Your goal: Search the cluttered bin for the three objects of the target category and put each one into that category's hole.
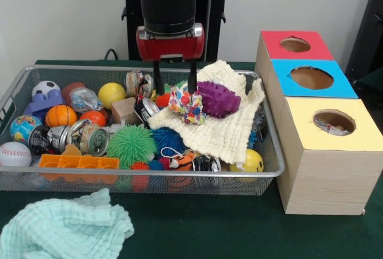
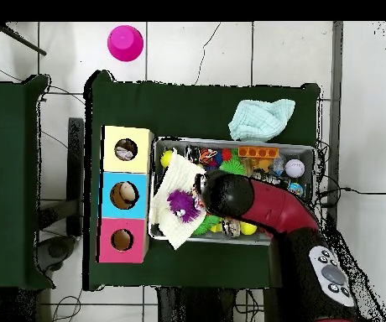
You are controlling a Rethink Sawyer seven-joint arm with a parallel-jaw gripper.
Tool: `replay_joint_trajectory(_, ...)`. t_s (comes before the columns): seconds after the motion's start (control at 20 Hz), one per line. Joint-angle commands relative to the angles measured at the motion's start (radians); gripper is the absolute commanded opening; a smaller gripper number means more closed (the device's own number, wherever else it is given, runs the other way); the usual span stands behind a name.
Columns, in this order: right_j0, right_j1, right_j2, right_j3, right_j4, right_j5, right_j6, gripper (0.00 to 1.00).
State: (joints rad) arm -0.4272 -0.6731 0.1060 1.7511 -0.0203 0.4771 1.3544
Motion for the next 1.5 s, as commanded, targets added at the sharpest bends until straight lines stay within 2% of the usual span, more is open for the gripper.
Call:
replay_joint_trajectory(0.05, -0.049, 0.064, 0.114, -0.003, 0.032, -0.021, 0.107, 1.0)
replay_joint_trajectory(0.2, -0.055, 0.059, 0.136, 0.01, 0.061, 0.004, 0.122, 1.0)
replay_joint_trajectory(0.4, -0.089, 0.048, 0.187, 0.031, 0.117, 0.092, 0.113, 1.0)
replay_joint_trajectory(0.75, -0.14, 0.025, 0.25, 0.085, 0.166, 0.15, 0.089, 1.0)
replay_joint_trajectory(0.95, -0.175, 0.023, 0.306, 0.125, 0.219, 0.167, 0.097, 1.0)
replay_joint_trajectory(1.1, -0.162, 0.023, 0.294, 0.121, 0.209, 0.159, 0.105, 1.0)
replay_joint_trajectory(1.2, -0.136, 0.031, 0.254, 0.094, 0.174, 0.162, 0.105, 1.0)
replay_joint_trajectory(1.35, -0.095, 0.074, 0.186, 0.043, 0.102, 0.134, 0.093, 1.0)
replay_joint_trajectory(1.5, -0.079, 0.114, 0.15, 0.029, 0.065, 0.098, 0.085, 1.0)
